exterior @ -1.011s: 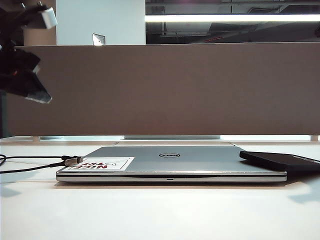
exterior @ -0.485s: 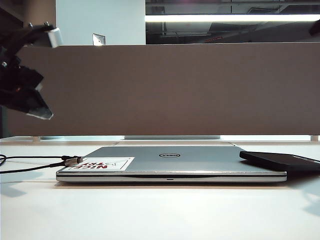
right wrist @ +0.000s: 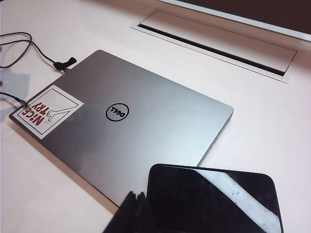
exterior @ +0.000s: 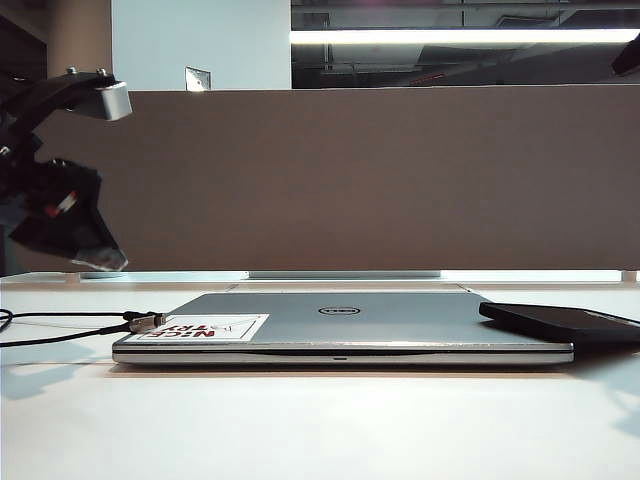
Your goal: Pick up the charging cable and the phone, plug the charging cable into the charging port on the phone, and finally place them back on the table.
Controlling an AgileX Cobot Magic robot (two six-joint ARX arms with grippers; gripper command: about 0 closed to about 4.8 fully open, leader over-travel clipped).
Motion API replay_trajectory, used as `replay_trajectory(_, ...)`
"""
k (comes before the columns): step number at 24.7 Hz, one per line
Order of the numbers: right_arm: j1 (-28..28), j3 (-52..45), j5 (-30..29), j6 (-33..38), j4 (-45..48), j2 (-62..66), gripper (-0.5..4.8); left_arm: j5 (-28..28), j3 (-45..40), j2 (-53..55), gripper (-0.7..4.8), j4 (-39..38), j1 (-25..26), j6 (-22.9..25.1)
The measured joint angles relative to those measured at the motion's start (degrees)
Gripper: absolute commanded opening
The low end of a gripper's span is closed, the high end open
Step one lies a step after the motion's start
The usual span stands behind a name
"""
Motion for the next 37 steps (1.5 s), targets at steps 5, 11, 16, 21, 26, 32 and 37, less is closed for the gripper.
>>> replay_trajectory(5, 0.0, 0.0, 0.02, 0.04, -0.22, 0.0, -0.02, 0.0, 0.0, 0.74, 3.81, 0.04, 0.0, 8.04)
replay_trajectory(11, 0.0, 0.0, 0.0, 0.07, -0.22, 0.0, -0.02, -0.02, -0.02, 4.2, 3.8, -0.02, 0.0, 12.52)
replay_trajectory(16, 0.0, 0.0, 0.0, 0.07, -0.22, 0.0, -0.02, 0.0, -0.02, 4.22, 3.8, -0.17, 0.0, 17.73)
replay_trajectory(21, 0.0, 0.0, 0.0, 0.07, -0.2, 0.0, -0.02, 0.0, -0.02, 4.22, 3.8, -1.03, 0.0, 19.37)
replay_trajectory(26, 0.0, 0.0, 0.0, 0.07, -0.15, 0.0, -0.02, 0.0, -0.02, 4.22, 3.8, -1.77, 0.0, 20.81)
replay_trajectory(32, 0.0, 0.0, 0.0, 0.07, -0.09, 0.0, -0.02, 0.02, -0.02, 6.29, 3.8, -1.73, -1.27, 23.04)
replay_trajectory(37, 0.0, 0.0, 0.0, 0.07, 0.31, -0.04, -0.02, -0.04, -0.02, 9.6, 3.76, 0.07, -2.91, 23.39)
